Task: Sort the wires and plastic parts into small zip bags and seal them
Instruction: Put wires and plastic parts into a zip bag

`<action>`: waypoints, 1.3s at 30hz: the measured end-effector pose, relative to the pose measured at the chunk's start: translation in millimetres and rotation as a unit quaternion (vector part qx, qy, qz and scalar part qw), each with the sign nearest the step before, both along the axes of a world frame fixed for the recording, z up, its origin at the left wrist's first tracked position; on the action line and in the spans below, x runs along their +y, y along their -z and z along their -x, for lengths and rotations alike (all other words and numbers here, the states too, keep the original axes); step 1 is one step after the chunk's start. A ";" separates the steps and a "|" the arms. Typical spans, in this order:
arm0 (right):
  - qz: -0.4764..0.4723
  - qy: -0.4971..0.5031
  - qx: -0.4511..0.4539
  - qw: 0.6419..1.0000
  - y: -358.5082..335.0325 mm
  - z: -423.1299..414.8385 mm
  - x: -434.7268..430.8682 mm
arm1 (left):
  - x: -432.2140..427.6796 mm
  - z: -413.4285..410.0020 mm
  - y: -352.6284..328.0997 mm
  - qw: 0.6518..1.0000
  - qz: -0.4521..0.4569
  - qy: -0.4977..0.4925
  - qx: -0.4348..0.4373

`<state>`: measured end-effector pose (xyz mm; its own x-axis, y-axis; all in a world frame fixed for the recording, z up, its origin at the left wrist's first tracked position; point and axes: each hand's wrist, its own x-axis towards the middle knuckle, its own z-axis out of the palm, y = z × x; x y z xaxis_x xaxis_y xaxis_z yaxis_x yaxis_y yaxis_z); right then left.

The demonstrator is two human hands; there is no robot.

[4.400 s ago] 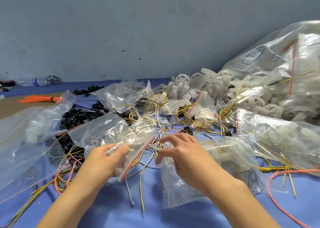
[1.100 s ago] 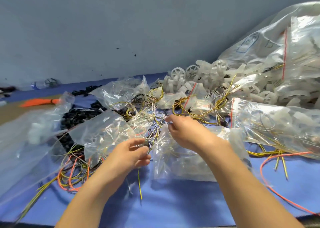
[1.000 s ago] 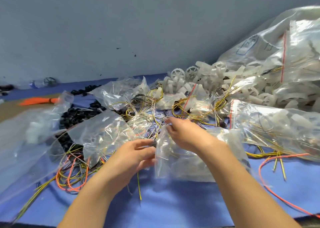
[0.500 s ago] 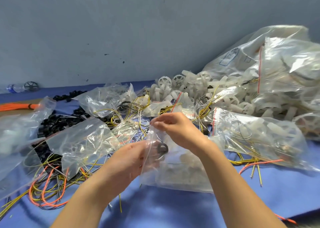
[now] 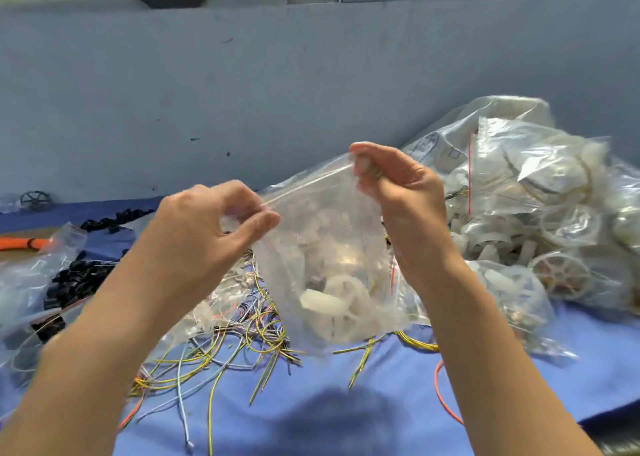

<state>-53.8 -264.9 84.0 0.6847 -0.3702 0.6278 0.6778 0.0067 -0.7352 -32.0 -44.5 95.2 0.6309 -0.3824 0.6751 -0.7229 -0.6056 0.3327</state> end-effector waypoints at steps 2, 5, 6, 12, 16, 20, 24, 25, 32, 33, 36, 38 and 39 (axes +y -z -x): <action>-0.025 0.000 -0.005 1.000 4.3 -6.7 -8.4 | 0.3 -9.7 -0.4 1.000 -0.006 -0.012 -0.026; -0.040 0.018 0.049 0.998 26.3 -13.6 -9.4 | -3.5 -19.6 14.8 0.993 -0.017 -0.035 0.112; -0.043 0.021 0.064 0.997 33.1 -16.0 -9.8 | -3.5 -22.5 18.2 0.989 -0.009 -0.019 0.150; -0.089 0.030 0.057 0.994 38.4 -14.5 -28.6 | -8.4 -30.0 7.3 0.994 0.050 0.031 0.089; -0.090 0.024 0.029 0.995 34.0 -10.2 -25.4 | -10.1 -31.8 6.2 0.998 0.059 0.010 0.030; -0.112 0.055 0.031 0.992 36.5 -7.9 -19.1 | -15.0 -28.2 8.1 0.995 0.095 0.009 0.005; -0.100 0.055 0.010 0.993 40.6 -4.5 -7.9 | -12.8 -23.6 8.4 0.993 0.112 -0.008 -0.045; -0.104 0.058 0.008 0.993 40.2 -1.8 -6.7 | -10.8 -20.1 8.8 0.992 0.125 -0.005 -0.035; -0.116 0.065 0.021 0.991 46.0 6.1 -7.2 | -13.3 -15.3 24.6 0.967 0.244 0.034 0.070; -0.115 0.058 0.029 0.991 48.1 5.0 -7.0 | -12.9 -16.0 27.6 0.954 0.274 0.051 0.113; -0.114 0.048 0.048 0.991 54.2 3.1 -9.6 | -9.9 -17.6 46.6 0.917 0.326 0.074 0.217; -0.125 0.035 0.057 0.990 53.9 1.8 -11.8 | -9.9 -19.5 55.5 0.891 0.346 0.094 0.279; -0.128 0.032 0.060 0.989 54.5 0.6 -12.0 | -10.9 -20.7 59.3 0.879 0.351 0.099 0.306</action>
